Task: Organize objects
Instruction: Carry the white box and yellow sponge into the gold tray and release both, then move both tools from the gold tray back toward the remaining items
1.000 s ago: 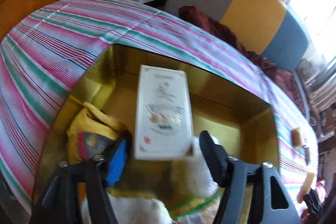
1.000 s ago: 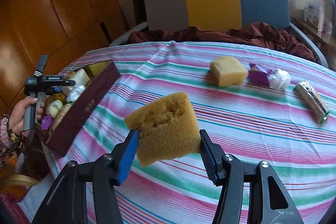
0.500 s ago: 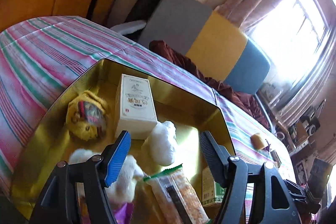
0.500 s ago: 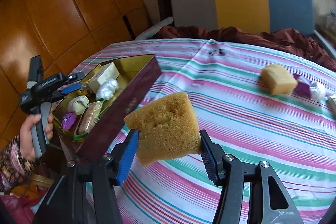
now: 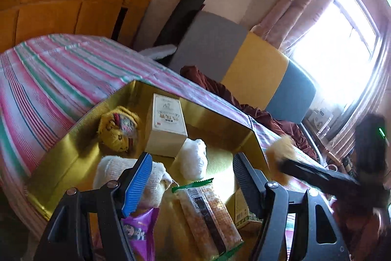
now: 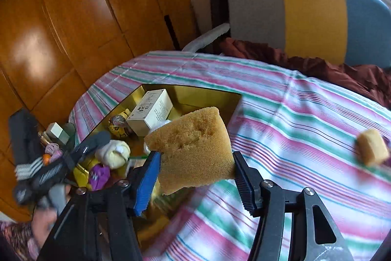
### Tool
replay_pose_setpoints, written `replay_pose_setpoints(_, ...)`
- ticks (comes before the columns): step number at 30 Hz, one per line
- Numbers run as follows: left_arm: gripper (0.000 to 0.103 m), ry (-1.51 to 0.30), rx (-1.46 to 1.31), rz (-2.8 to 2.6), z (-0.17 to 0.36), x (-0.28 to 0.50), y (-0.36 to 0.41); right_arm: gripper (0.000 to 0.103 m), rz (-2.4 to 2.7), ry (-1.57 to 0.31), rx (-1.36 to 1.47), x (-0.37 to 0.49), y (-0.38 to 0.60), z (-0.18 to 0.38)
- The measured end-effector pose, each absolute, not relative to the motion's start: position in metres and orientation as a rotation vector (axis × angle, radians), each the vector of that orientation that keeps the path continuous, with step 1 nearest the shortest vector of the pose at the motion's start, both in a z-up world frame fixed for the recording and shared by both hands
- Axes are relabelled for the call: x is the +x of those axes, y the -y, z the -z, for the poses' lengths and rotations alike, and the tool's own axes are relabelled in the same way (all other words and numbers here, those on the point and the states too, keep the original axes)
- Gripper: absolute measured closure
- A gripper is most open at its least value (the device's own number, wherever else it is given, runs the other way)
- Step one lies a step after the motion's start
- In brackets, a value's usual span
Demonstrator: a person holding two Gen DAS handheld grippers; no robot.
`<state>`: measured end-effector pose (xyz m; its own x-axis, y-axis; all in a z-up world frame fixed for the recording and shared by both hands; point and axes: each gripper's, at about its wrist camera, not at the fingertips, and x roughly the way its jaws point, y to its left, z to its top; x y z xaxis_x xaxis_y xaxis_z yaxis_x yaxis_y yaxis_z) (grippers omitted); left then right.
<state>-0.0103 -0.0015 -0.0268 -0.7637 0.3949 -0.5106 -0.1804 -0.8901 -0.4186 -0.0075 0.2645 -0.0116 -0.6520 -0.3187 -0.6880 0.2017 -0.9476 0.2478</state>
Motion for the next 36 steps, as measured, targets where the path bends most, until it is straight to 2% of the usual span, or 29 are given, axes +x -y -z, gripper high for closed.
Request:
replay_pose_setpoints(6,0.033,0.503,-0.829,-2.69,0.02,-0.006,0.01,0.043,2.603,0.126,1.223,-0.062,-0.229,0.019)
replay_pose_setpoints(13,0.033,0.58,-0.869,-2.681,0.023,-0.009,0.019,0.041,2.585,0.219,1.456,-0.12,-0.213,0.042)
replay_pose_setpoints(15,0.033,0.596,-0.877,-2.668,0.023,-0.01,0.02,0.039,2.592,0.262,1.476,-0.127,-0.213,0.048)
replay_pose_setpoints(16,0.034,0.597,-0.879,-2.666,0.023,-0.011,0.02,0.034,2.613,0.279,1.484,-0.129,-0.215,0.051)
replay_pose_setpoints(19,0.033,0.608,-0.871,-2.666,0.022,-0.01,0.02,0.024,2.629,0.381,1.474,-0.13,-0.223,0.054)
replay_pose_setpoints(25,0.033,0.623,-0.913,-2.637,0.026,-0.008,0.014,0.024,2.628,0.548,1.284,-0.104,-0.242,0.038)
replay_pose_setpoints(36,0.033,0.503,-0.921,-2.544,0.024,0.007,-0.022,0.024,2.756,0.465,1.208,-0.047,-0.274,0.022)
